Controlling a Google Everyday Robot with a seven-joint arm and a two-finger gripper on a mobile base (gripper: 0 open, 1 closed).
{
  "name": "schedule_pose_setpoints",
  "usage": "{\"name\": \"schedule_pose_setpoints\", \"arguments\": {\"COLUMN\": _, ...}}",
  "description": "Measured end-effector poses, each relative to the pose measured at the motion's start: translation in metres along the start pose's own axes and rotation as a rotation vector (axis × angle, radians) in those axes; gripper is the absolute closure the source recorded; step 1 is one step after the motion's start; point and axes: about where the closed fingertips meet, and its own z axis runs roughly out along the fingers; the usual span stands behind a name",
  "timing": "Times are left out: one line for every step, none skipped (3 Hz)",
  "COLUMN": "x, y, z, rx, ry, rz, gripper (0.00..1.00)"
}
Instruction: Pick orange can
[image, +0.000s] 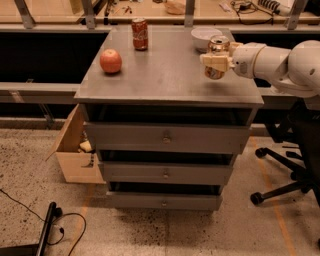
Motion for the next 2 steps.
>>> {"name": "schedule_pose_setpoints", "arguments": {"x": -0.0536, "y": 0.0213, "z": -0.0133, "rx": -0.077, "ry": -0.064, "rz": -0.009, "gripper": 0.93}}
{"name": "schedule_pose_setpoints", "arguments": {"x": -0.057, "y": 0.0257, "z": -0.0131, "rx": -0.093, "ry": -0.067, "rz": -0.011, "gripper": 1.0}}
